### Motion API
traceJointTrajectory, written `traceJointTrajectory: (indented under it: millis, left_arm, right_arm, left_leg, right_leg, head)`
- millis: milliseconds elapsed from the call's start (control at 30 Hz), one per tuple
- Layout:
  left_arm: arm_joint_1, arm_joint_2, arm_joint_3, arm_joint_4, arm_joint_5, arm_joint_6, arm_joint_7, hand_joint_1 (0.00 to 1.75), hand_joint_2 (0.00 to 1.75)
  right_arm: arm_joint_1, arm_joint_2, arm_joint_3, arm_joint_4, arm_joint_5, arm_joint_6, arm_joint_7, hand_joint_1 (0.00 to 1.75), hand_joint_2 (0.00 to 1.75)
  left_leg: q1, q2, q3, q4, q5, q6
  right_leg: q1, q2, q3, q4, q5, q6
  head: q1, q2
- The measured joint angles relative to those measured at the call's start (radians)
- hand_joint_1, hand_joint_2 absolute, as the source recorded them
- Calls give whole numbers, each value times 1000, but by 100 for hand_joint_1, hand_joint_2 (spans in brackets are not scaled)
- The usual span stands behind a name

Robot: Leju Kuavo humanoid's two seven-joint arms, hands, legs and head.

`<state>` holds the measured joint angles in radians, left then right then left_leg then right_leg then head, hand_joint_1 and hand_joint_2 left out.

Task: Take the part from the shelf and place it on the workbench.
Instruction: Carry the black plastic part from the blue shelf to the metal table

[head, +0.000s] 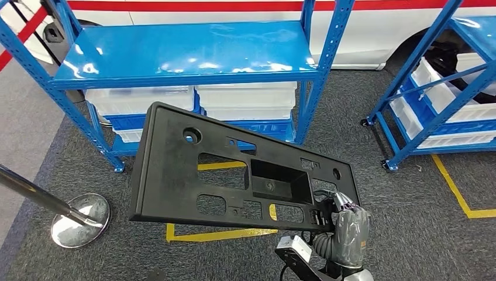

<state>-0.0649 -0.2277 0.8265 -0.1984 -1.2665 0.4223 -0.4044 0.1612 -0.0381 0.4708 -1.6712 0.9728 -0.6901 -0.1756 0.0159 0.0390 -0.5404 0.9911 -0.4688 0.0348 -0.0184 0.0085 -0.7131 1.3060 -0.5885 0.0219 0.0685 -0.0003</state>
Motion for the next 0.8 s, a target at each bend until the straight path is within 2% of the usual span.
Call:
traceJointTrajectory:
  millis: [33, 100, 133, 167, 200, 267, 300, 333, 400, 433, 467, 500, 533, 567, 633, 667, 700, 767, 800]
  left_arm:
    - [0, 0, 0, 0, 0, 0, 0, 0, 175]
    - [-1, 0, 0, 0, 0, 0, 0, 0, 175]
    - [-1, 0, 0, 0, 0, 0, 0, 0, 175]
    - [-1, 0, 0, 0, 0, 0, 0, 0, 175]
    - [-1, 0, 1, 0, 0, 0, 0, 0, 175]
    - [-2, 0, 1, 0, 0, 0, -1, 0, 175]
    - [-2, -1, 1, 0, 0, 0, -2, 0, 175]
    - [-2, -1, 1, 0, 0, 1, -3, 0, 175]
    - [-1, -1, 1, 0, 0, 1, -3, 0, 175]
    - [0, -1, 1, 0, 0, 1, -3, 0, 175]
    - [2, -1, 1, 0, 0, 1, -3, 0, 175]
    - [2, -1, 2, 0, 0, 2, -3, 0, 175]
    - [3, -1, 2, 0, 0, 2, -3, 0, 175]
    - [2, -1, 2, 0, 0, 2, -3, 0, 175]
    - [3, 0, 2, 0, 0, 2, -3, 0, 175]
    - [3, 1, 3, 0, 0, 3, -4, 0, 175]
    - [3, 1, 3, 0, 0, 3, -4, 0, 175]
    - [2, 1, 4, 0, 0, 3, -5, 0, 175]
    - [1, 0, 4, 0, 0, 3, -5, 0, 175]
  right_arm:
    - [2, 0, -4, -1, 0, 0, -2, 175, 175]
    - [5, 0, -13, -5, -1, 0, -7, 175, 175]
    - [7, 1, -17, -8, -1, 0, -10, 175, 175]
    - [9, 1, -22, -11, -3, 0, -14, 175, 175]
    - [12, 1, -26, -13, -4, 0, -17, 175, 175]
    - [18, 2, -34, -16, -8, 0, -21, 175, 175]
    - [21, 3, -37, -17, -10, 0, -23, 175, 175]
    - [22, 4, -40, -19, -12, 0, -24, 175, 175]
    - [23, 7, -45, -22, -14, 0, -26, 175, 175]
    - [24, 8, -46, -22, -15, 0, -26, 175, 175]
    - [25, 9, -48, -22, -15, 0, -26, 175, 175]
    - [26, 10, -50, -22, -16, 0, -27, 175, 175]
    - [28, 10, -51, -22, -16, 0, -27, 175, 175]
    - [29, 11, -53, -23, -16, 0, -28, 175, 175]
    - [29, 14, -57, -23, -17, 0, -33, 175, 175]
    - [30, 16, -60, -24, -18, 0, -35, 175, 175]
    - [31, 18, -62, -25, -19, -1, -37, 175, 175]
    - [36, 20, -68, -28, -21, -2, -40, 175, 175]
    - [40, 20, -72, -30, -23, -2, -42, 175, 175]
  left_leg:
    - [1, 9, 0, 2, -2, -3]
    - [2, 24, 0, 12, -10, -14]
    - [1, 31, -1, 19, -14, -21]
    - [-1, 36, -1, 23, -18, -28]
    - [-3, 42, -1, 25, -19, -35]
    - [-1, 51, 1, 24, -22, -47]
    - [1, 42, -2, 33, -32, -52]
    - [4, 25, -12, 59, -54, -56]
    - [5, -16, -61, 175, -125, -59]
    - [5, -25, -91, 246, -156, -59]
    - [5, -29, -114, 298, -171, -58]
    - [5, -31, -122, 316, -166, -55]
    - [4, -33, -110, 291, -141, -51]
    - [4, -42, -83, 232, -103, -45]
    - [3, -88, -24, 98, -44, -29]
    - [2, -109, -6, 55, -32, -25]
    - [0, -121, 1, 36, -32, -23]
    - [-1, -106, 5, 22, -28, -22]
    - [2, -94, 8, 14, -23, -20]
  right_leg:
    - [-5, -6, 19, -37, 28, 4]
    - [-7, -40, 88, -167, 86, 9]
    - [-5, -53, 113, -218, 102, 6]
    - [-1, -61, 125, -246, 107, 0]
    - [3, -60, 124, -252, 104, -8]
    - [2, -40, 120, -254, 109, -23]
    - [1, -32, 118, -257, 113, -31]
    - [-1, -23, 117, -260, 116, -38]
    - [1, -6, 114, -261, 121, -49]
    - [3, 4, 113, -261, 122, -52]
    - [5, 16, 112, -260, 123, -53]
    - [7, 28, 111, -259, 123, -54]
    - [9, 41, 111, -257, 123, -54]
    - [11, 54, 112, -256, 123, -54]
    - [11, 78, 109, -252, 125, -51]
    - [9, 89, 104, -251, 127, -46]
    - [5, 99, 99, -250, 130, -41]
    - [1, 119, 92, -254, 137, -27]
    - [3, 112, 89, -251, 135, -21]
  head:
    - [0, 0]
    - [0, 0]
    - [0, 0]
    - [-1, 0]
    - [-1, 0]
    - [-2, 0]
    - [-2, 0]
    - [-2, 0]
    - [-2, 0]
    - [-2, 0]
    - [-2, 0]
    - [-2, 0]
    - [-2, 0]
    - [-2, 0]
    - [-2, 0]
    - [-2, 0]
    - [-2, 0]
    - [-2, 0]
    - [-2, 0]
